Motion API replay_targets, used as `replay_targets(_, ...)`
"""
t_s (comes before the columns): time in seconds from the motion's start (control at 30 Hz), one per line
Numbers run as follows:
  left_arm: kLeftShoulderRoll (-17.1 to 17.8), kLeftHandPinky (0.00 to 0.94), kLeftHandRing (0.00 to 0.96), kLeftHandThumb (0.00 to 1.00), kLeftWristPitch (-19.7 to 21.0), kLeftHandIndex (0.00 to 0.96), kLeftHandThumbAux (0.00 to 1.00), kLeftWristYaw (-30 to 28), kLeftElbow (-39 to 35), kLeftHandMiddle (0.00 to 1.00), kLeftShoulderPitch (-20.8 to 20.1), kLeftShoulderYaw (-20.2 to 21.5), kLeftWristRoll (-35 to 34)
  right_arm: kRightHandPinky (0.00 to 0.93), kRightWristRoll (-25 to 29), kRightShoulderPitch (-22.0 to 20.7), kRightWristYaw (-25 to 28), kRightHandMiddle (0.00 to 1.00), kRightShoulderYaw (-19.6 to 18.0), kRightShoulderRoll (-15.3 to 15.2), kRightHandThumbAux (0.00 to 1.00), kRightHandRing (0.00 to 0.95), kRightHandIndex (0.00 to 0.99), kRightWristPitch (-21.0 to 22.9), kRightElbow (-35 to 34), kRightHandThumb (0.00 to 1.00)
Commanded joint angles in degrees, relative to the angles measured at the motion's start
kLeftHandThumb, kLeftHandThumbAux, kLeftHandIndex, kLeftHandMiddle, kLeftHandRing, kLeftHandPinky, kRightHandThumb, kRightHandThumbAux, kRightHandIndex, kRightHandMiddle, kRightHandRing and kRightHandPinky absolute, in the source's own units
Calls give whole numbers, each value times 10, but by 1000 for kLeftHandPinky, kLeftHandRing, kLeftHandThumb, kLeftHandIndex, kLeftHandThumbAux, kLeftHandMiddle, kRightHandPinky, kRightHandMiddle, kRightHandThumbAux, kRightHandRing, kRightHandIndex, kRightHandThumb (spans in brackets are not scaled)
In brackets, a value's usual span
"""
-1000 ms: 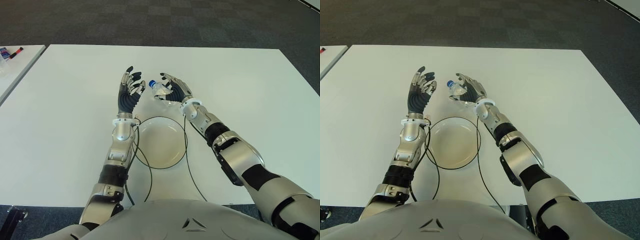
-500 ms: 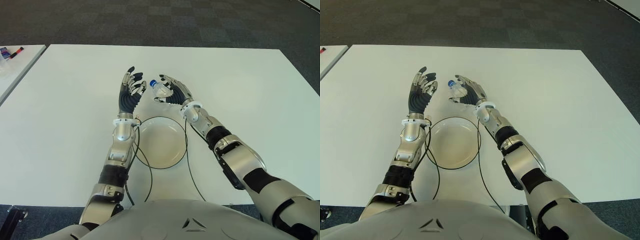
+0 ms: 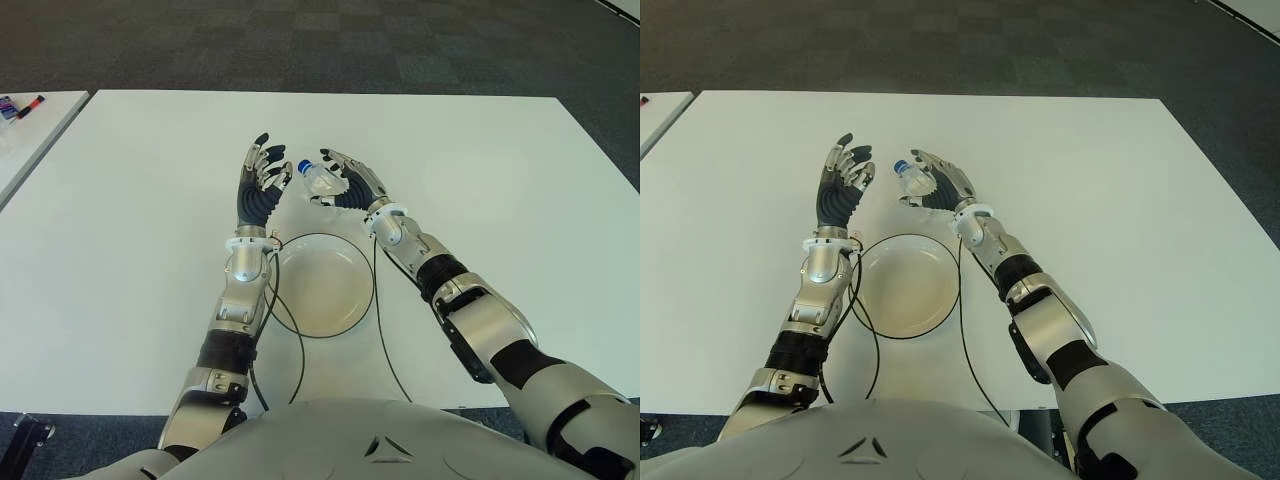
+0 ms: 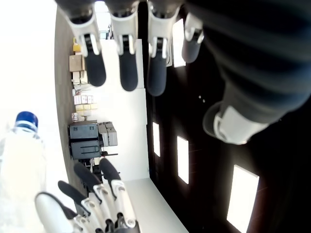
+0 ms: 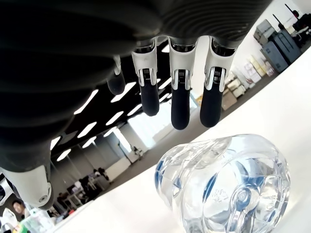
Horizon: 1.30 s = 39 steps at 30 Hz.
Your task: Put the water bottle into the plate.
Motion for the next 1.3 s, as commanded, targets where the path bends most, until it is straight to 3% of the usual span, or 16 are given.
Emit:
replay_targets(0.03,2,234,233,439,3,115,648,-5,0,252,9,2,2,290,-10,13,2,186,4,-3,595,235,23,4,-6,382)
replay_targets(0.8,4,228,231,434,-9,115,644,-13,0,250,16,2,-3,235,-56,10,-41,186,23,2,564,208,40,17,-10,371)
replay_targets(1.0,7,227,227,435,-13,113,636,-17,5,243,15,4,-6,282,-58,-14,-39,185,24,19,554,226,36,36,12,371)
replay_targets(1.3,8,226,226,444,-13,119,638,-19,9,242,16,5,-7,261,-36,-81,-13,154,10,52,583,200,16,63,95,387)
